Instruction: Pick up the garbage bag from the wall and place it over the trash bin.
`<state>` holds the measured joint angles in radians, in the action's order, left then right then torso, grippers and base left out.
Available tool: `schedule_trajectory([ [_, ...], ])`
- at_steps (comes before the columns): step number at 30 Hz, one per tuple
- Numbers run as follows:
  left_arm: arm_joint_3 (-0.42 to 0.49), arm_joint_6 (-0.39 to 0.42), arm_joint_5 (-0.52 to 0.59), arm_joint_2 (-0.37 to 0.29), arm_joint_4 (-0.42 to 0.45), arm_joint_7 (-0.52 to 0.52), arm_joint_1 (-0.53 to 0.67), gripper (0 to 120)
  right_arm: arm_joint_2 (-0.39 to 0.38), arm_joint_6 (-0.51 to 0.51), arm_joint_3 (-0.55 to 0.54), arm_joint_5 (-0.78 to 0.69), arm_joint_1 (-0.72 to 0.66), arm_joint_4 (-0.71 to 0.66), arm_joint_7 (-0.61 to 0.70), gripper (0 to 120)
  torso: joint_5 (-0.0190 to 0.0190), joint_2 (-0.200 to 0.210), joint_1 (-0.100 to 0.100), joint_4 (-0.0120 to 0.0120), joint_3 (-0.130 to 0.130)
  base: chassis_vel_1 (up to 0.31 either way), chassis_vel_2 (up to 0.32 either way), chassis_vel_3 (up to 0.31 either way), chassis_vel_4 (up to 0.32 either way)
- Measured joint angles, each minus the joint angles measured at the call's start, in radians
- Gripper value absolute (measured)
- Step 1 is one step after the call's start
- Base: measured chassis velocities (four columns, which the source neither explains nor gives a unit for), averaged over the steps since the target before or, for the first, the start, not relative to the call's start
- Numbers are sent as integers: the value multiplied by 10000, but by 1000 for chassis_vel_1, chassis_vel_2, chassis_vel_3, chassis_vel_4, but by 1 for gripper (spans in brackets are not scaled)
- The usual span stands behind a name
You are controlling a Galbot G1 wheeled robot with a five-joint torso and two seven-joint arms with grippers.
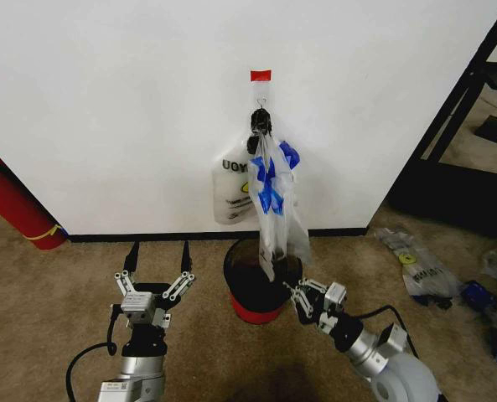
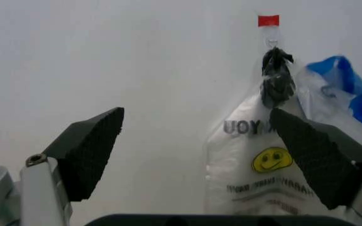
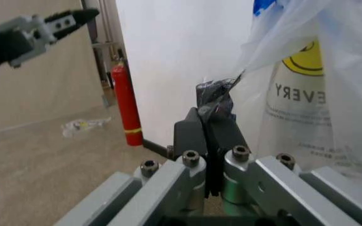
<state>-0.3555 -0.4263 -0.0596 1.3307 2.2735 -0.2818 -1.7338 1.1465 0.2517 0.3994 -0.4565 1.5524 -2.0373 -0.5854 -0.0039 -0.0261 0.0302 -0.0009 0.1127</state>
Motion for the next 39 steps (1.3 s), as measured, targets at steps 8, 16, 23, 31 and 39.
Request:
schedule_trajectory([
  [8, -44, -52, 14, -18, 86, -13, -68, 90, 6, 847, 30, 1129, 630, 47, 35, 0, 0, 0, 0, 0, 0, 0, 0, 0, 0],
  [16, -26, -65, 19, -36, 52, -16, -40, 90, -94, 1623, 224, 1458, 1294, -9, 40, 0, 0, 2, 0, 1, 0, 0, 0, 0, 0],
  [23, -3, -74, 30, -31, -32, -19, 12, 90, -255, 2445, 534, 1596, 2147, -196, 98, 0, 0, 2, 0, -1, 0, 0, 0, 0, 0],
  [31, -25, -134, 31, 35, -59, -29, -32, 90, -251, 3150, 1176, 1481, 2806, -348, 38, 0, 0, 2, 1, 0, 0, 0, 0, 0, 0],
  [39, -57, -186, 31, 91, -79, -39, -50, 90, -477, 3505, 1253, 1025, 3192, -244, 149, 0, 0, 2, 1, 0, 0, 0, 0, 0, 0],
])
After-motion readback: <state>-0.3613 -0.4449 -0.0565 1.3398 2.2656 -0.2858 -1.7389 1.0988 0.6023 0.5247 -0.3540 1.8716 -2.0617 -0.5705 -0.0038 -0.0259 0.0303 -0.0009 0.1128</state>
